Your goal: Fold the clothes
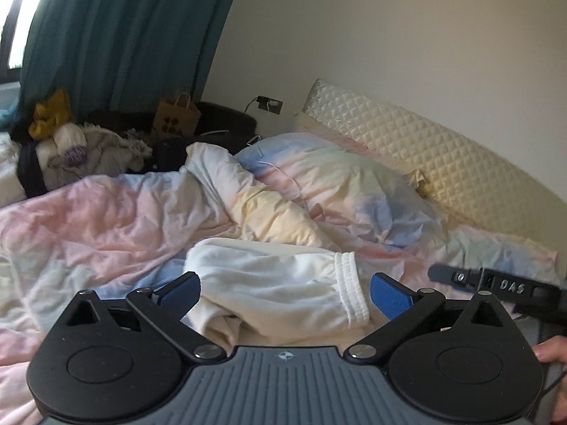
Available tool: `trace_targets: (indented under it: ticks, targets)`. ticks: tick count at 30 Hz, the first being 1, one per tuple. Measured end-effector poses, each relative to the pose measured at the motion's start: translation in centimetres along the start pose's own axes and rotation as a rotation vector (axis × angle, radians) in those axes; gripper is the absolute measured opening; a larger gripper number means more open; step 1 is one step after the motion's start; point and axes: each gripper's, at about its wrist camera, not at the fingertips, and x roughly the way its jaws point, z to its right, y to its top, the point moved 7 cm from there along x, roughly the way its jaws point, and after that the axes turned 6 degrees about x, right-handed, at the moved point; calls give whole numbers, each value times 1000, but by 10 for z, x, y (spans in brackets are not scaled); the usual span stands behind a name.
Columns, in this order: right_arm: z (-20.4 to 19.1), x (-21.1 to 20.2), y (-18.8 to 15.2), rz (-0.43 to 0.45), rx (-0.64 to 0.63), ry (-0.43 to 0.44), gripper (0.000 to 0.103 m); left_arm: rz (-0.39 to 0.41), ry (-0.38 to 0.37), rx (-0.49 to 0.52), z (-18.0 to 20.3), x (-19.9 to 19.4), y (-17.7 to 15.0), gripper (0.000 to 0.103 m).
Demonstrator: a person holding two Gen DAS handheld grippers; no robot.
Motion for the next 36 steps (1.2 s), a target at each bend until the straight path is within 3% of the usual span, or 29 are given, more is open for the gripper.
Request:
trace_targets:
  ticks: [8, 17, 20, 27, 36]
  targets:
    - [-49, -52, -24, 60, -105, 3, 81, 37, 91, 61, 15, -71, -18, 103]
    - [-85, -74, -60, 66, -194, -13, 82, 50, 138, 70, 5, -119, -47, 103]
    - [-94, -74, -69, 62, -212, -32, 92, 53, 162, 70, -1, -122, -50, 103]
    - [-104, -74, -78, 32, -257, -78, 92, 59, 219, 77, -12, -127, -55, 103]
    - [-97, -75, -84, 14, -274, -108, 92, 42, 211, 52, -18, -125, -57, 103]
